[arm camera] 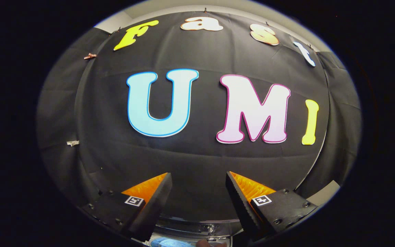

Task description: Put the clothes into the washing machine and then close the washing machine lid.

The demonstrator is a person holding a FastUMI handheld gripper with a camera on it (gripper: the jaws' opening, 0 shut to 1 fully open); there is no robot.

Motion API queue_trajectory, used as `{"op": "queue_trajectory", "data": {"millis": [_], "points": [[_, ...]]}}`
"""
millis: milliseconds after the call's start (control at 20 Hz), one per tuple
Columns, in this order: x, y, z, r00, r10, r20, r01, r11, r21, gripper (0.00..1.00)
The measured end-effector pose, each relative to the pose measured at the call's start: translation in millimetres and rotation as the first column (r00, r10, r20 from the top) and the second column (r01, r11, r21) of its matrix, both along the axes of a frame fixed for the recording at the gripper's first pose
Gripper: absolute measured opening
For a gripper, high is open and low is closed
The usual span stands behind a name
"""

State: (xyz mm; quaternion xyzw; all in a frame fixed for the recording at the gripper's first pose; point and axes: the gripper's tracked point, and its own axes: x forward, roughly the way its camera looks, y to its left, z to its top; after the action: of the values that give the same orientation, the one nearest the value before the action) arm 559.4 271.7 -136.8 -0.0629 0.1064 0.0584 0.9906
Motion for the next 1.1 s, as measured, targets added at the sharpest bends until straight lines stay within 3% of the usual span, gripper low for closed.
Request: {"op": "queue_trajectory", "data": {"millis": [300, 500, 650, 1100], "points": [[3.6, -7.6, -68.1, 0.980, -0.008, -0.200, 0.015, 0.999, 0.034, 0.99], [-9.4, -20.5, -122.3, 0.928, -0.024, -0.373, 0.018, 1.000, -0.020, 0.99], [-2.4, -16.5, -128.2, 0.929, 0.005, -0.370, 0.034, 0.994, 0.099, 0.99], [-48.7, -17.6, -129.0, 0.907, 0.039, -0.419, -0.002, 0.996, 0.087, 1.00]]}}
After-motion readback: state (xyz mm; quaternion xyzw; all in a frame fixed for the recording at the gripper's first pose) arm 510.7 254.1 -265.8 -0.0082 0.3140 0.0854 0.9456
